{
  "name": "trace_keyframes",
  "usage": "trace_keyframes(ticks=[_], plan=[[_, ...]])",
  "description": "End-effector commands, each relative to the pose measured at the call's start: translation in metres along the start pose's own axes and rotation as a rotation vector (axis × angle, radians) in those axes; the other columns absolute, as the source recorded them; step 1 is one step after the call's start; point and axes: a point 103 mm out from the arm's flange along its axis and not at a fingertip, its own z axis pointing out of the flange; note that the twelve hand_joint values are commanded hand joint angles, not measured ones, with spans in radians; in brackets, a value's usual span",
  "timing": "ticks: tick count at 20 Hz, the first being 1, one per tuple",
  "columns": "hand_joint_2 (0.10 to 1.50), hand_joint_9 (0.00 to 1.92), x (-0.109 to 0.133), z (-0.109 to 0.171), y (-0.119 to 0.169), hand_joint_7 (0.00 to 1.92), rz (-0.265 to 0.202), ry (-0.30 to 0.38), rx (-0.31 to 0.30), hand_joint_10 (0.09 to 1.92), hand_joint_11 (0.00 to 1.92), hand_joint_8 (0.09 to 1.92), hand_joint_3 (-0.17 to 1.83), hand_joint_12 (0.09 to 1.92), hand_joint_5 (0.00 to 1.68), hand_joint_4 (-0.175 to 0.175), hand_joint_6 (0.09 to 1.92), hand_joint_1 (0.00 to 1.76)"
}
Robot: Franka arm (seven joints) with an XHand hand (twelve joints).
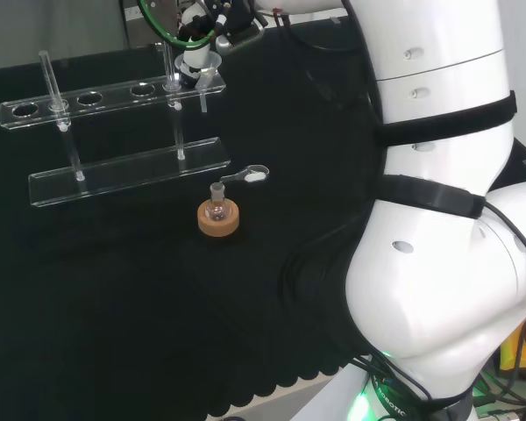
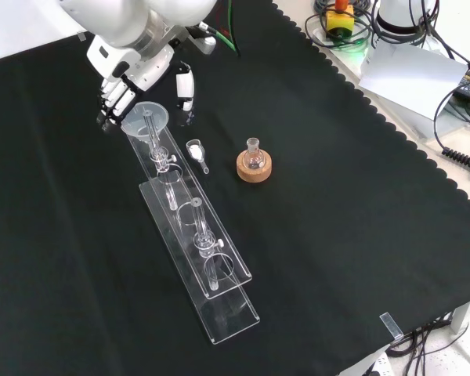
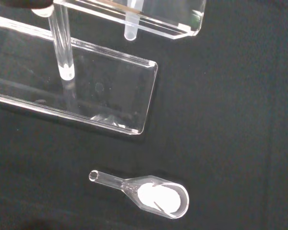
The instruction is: Pick up the funnel from the transparent funnel stand.
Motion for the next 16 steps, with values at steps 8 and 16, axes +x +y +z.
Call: trace_keyframes(ticks=[8,16], plan=[[0.73,0.17,-0.0009,0.0023,0.0066,0.0,-0.01,-0.029,0.038,0.88,0.38,0.48,0.34,1.51,0.12,0.02,0.09,0.66],[0.7,0.23,0.0015,0.0024,0.007,0.0,0.0,-0.054,0.038,0.84,0.4,0.58,0.43,1.5,0.17,0.019,0.09,0.69]])
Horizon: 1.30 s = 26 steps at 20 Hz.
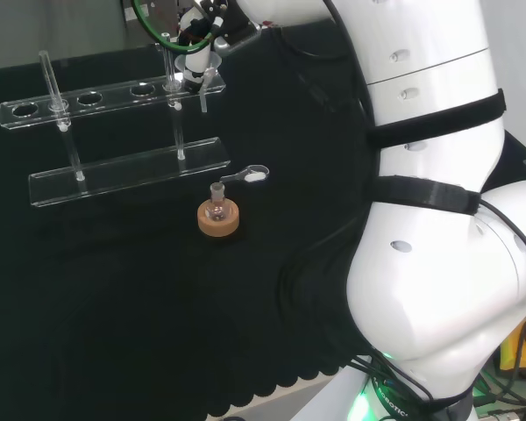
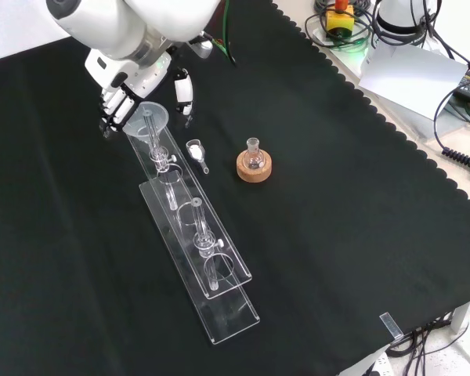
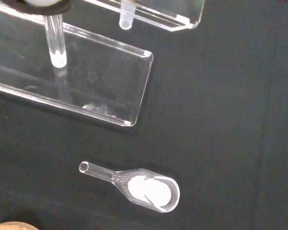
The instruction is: Pick up the funnel from the transparent funnel stand.
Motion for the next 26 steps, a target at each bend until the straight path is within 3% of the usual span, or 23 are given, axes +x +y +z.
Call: trace_keyframes(ticks=[1,15,21,26], plan=[[0.7,0.24,-0.003,0.001,0.0,0.0,0.008,0.002,0.003,0.84,0.4,0.59,0.45,1.5,0.18,0.019,0.09,0.69],[0.68,0.56,-0.001,-0.003,0.001,0.13,0.007,-0.052,-0.025,0.65,0.43,0.68,0.57,1.47,0.36,-0.001,0.09,0.72],[0.69,0.76,-0.008,-0.015,-0.01,0.39,0.035,-0.11,-0.162,0.53,0.46,0.65,0.59,1.44,0.52,-0.024,0.09,0.76],[0.71,0.84,-0.012,-0.039,-0.028,0.49,0.051,-0.142,-0.195,0.51,0.48,0.64,0.59,1.42,0.66,-0.019,0.11,0.8]])
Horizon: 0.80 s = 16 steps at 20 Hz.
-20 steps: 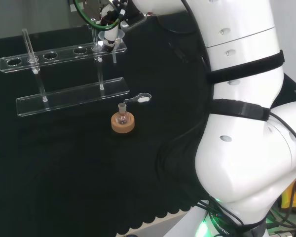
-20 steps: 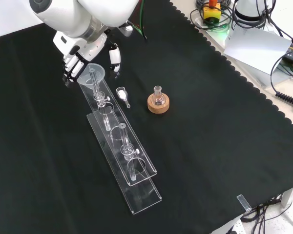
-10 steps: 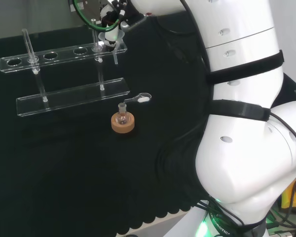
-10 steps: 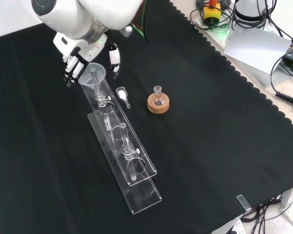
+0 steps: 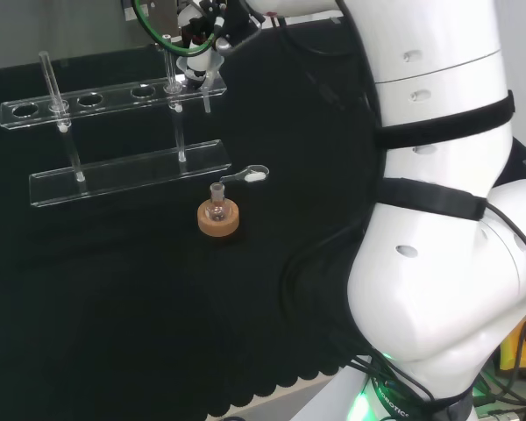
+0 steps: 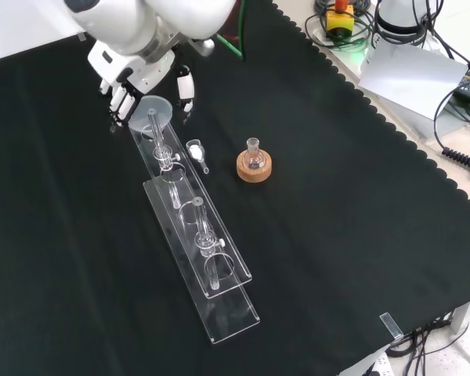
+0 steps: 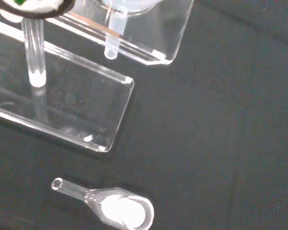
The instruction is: Pick up the funnel from the transparent funnel stand.
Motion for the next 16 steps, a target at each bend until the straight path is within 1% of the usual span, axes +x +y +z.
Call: trace_keyframes(ticks=[1,6,9,12,16], plan=[[0.71,0.85,-0.012,-0.036,-0.022,0.49,0.037,-0.062,-0.109,0.51,0.49,0.64,0.59,1.42,0.67,-0.019,0.12,0.8],[0.71,0.86,-0.018,-0.054,-0.045,0.5,0.059,-0.044,-0.119,0.49,0.5,0.63,0.6,1.4,0.68,-0.018,0.14,0.8],[0.7,0.88,-0.022,-0.061,-0.063,0.5,0.074,-0.028,-0.134,0.46,0.5,0.62,0.61,1.39,0.65,-0.018,0.21,0.8],[0.7,0.89,-0.025,-0.066,-0.086,0.5,0.09,-0.024,-0.145,0.44,0.5,0.62,0.61,1.39,0.62,-0.018,0.29,0.8],[0.7,0.89,-0.025,-0.067,-0.116,0.5,0.11,-0.013,-0.164,0.44,0.5,0.62,0.61,1.39,0.59,-0.019,0.36,0.8]])
